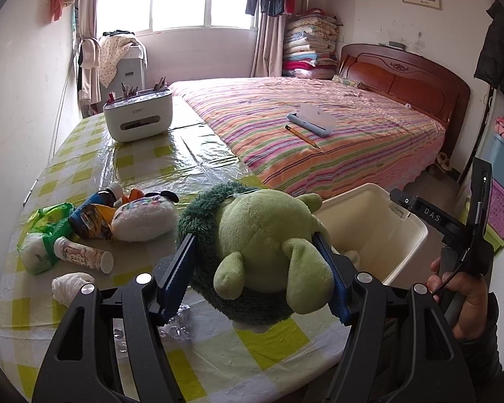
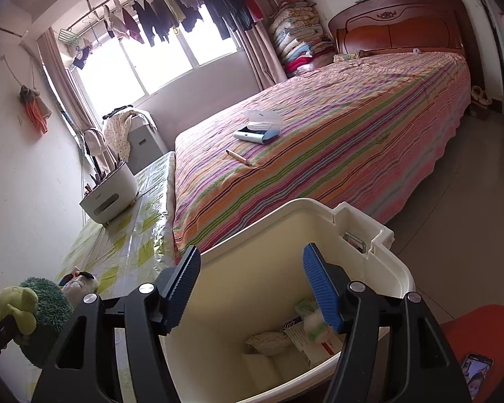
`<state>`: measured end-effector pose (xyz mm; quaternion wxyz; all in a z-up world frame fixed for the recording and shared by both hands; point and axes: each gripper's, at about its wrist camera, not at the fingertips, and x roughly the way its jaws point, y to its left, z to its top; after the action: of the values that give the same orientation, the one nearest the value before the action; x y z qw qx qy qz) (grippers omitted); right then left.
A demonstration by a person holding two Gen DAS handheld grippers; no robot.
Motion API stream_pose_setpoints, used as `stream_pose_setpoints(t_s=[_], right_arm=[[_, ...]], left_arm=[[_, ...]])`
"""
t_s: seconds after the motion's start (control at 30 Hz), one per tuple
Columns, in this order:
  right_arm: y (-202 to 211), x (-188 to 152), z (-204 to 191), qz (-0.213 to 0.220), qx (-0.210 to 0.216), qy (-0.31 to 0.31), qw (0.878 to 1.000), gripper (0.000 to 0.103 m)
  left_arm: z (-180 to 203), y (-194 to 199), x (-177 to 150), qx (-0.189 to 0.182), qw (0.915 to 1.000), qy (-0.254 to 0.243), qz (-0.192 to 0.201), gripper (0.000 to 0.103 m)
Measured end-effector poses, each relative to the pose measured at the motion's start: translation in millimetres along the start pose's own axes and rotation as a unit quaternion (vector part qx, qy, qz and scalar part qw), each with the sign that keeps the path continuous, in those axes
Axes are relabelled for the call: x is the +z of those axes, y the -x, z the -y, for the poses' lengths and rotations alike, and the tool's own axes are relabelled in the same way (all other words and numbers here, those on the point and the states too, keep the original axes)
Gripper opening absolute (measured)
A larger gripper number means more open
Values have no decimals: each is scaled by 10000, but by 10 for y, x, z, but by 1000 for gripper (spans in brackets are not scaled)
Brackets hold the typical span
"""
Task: Collect trash
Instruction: 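Lower the plush toy into the bin and open the left tool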
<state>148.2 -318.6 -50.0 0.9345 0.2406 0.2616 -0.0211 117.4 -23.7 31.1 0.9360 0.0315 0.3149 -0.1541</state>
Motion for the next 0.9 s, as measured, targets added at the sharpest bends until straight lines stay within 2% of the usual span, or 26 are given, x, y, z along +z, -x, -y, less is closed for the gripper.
stream_pose_setpoints(t_s=[0.2, 0.43, 0.67, 0.8, 0.87, 0.9], right_arm=[[156, 69, 181, 432, -43, -517, 9977, 62], [341, 107, 387, 915, 13, -1056, 9902, 62], [433, 139, 511, 1121, 124, -1291, 9852, 63], [464, 158, 591, 1181, 161, -1438, 9824, 67], [479, 155, 622, 1200, 173, -1497, 9813, 67], [483, 155, 639, 1201, 180, -1521, 9809, 67]], left_arm=[[320, -190, 110, -250, 9994, -215, -124, 66], [643, -495, 285, -521, 9976, -242, -399, 66], [987, -785, 407, -588, 9956, -435, -580, 67], [1140, -920, 451, -633, 9946, -463, -681, 67], [1208, -950, 474, -671, 9944, -521, -625, 56], [1243, -954, 487, -637, 9945, -573, -595, 56]])
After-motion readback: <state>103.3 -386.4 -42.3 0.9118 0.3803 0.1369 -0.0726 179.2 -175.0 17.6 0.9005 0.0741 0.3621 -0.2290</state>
